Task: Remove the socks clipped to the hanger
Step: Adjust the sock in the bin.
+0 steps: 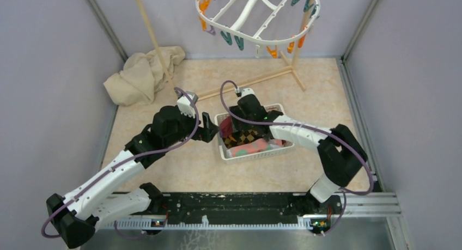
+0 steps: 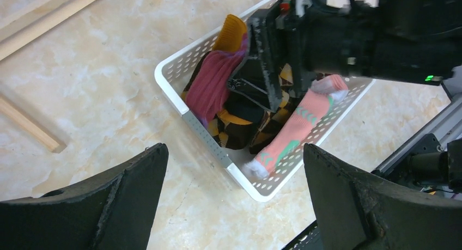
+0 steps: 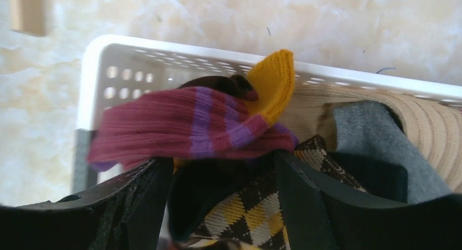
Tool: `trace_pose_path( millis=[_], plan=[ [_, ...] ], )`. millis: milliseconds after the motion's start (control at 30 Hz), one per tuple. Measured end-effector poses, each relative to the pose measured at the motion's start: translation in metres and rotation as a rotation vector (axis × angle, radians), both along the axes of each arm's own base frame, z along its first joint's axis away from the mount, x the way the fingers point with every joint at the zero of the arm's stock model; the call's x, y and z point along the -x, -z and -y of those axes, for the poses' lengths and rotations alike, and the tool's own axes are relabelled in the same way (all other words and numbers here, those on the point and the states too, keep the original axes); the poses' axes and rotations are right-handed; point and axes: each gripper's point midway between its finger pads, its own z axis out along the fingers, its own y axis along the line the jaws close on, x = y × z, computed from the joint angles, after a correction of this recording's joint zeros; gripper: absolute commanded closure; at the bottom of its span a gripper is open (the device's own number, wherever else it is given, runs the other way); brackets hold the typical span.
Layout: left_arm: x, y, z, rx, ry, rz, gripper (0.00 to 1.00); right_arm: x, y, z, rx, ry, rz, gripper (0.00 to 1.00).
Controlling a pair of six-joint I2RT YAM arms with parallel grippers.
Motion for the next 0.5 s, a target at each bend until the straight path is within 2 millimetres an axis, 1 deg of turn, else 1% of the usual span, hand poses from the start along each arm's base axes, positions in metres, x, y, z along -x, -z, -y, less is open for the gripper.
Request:
trace_pose_path(
  millis=[67,133,267,400,500],
  plan=[
    [0.001,0.002,-0.001,-0.003,-0.003,-0.002,0.01,-0.004,0.016,0.001,0.037,0.013,-0.019,0.33],
    [0.001,0.004,-0.003,-0.007,-0.008,-0.003,0.01,-0.004,0.033,0.006,0.079,0.029,-0.041,0.33],
    [0.001,0.010,-0.007,-0.018,-0.022,-0.006,0.01,0.001,0.052,0.017,0.096,0.059,-0.042,0.33],
    [0.000,0.011,-0.008,-0.025,-0.033,-0.005,0.01,0.006,0.052,0.025,0.063,0.079,-0.008,0.33],
    [-0.002,0.013,-0.008,-0.029,-0.036,-0.008,0.01,0.016,0.049,0.036,0.065,0.083,-0.005,0.33]
  ],
)
